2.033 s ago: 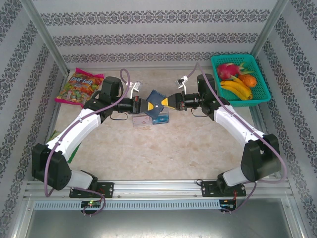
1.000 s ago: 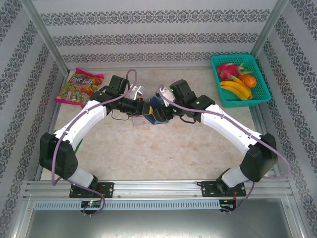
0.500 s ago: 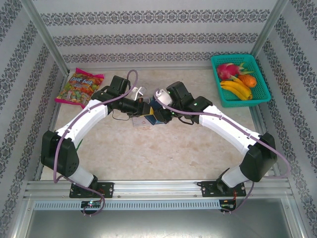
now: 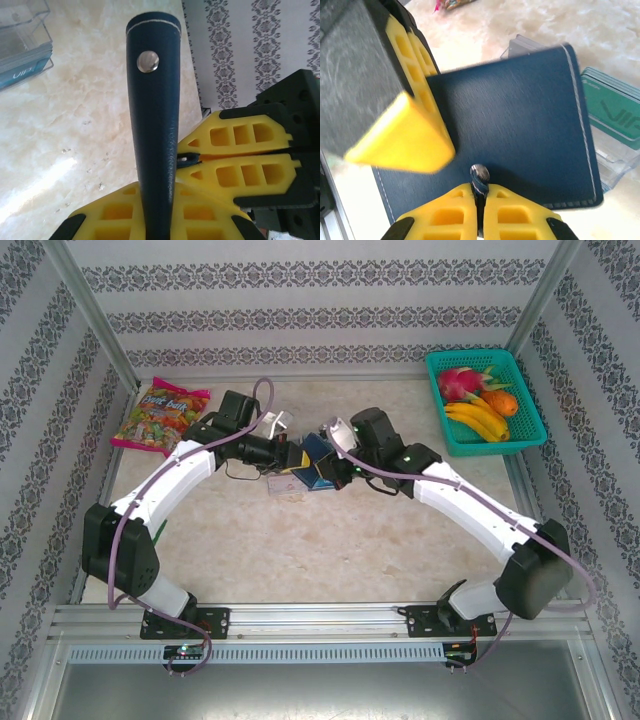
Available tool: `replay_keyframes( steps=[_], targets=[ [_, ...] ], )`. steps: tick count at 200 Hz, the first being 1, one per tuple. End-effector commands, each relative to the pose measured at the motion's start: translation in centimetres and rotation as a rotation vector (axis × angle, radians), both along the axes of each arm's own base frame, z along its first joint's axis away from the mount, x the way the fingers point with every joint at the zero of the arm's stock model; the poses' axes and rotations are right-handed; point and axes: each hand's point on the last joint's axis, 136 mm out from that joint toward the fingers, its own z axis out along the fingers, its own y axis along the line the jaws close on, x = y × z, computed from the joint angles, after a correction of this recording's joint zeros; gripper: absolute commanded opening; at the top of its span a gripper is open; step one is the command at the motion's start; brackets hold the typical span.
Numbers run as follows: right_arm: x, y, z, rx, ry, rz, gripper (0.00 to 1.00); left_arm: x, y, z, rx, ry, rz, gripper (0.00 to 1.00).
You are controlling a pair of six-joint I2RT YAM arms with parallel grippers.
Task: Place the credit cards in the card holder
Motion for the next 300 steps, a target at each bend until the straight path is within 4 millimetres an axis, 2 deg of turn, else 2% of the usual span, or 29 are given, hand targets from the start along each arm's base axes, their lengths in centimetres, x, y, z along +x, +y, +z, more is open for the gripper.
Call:
replay_keyframes(
  steps=[1,43,69,87,110,134,156,168,184,209,262,300],
  targets=[
    [0.0,-0.5,2.3,0.151,-0.022,-0.035,0.02,0.5,0.1,2.5,-0.083,-0.069,0.015,0.00],
    [0.2,-1.9,2.2,0.223,-0.028,-0.110,0.10,1.4,0.6,2.6,-0.098,-0.088,0.092,0.00],
    [0.6,-3.5,1.5,0.239,0.001,-0.170,0.33,1.7,1.2,3.7,-0.110,-0.157,0.145,0.00],
    [0.5,-4.2,1.8,0.273,0.021,-0.186,0.38,1.8,1.7,3.8,-0.102,-0.187,0.184,0.00],
    [0.3,-4.4,3.4,0.331,0.031,-0.189,0.42,1.8,2.2,3.6,-0.087,-0.203,0.212,0.00],
    [0.0,-3.3,5.7,0.403,0.052,-0.181,0.43,1.5,2.6,3.0,0.031,-0.248,0.238,0.00],
    [-0.4,-0.5,6.9,0.411,0.077,-0.162,0.44,1.2,2.4,2.8,0.099,-0.293,0.252,0.00],
    [-0.4,1.0,6.9,0.393,0.111,-0.175,0.44,1.2,2.1,2.5,0.124,-0.305,0.257,0.00],
    [0.2,2.6,6.3,0.413,0.177,-0.213,0.45,1.0,1.7,2.3,0.153,-0.321,0.254,0.00],
    [1.4,3.5,4.3,0.328,0.190,-0.294,0.43,0.7,1.2,2.3,0.172,-0.335,0.238,0.00],
    [2.3,2.5,-0.7,0.206,0.238,-0.389,0.40,0.2,2.4,3.9,0.192,-0.398,0.277,0.00],
    [2.2,1.7,-1.7,0.237,0.279,-0.406,0.39,0.2,2.3,4.0,0.174,-0.399,0.282,0.00]
  ],
)
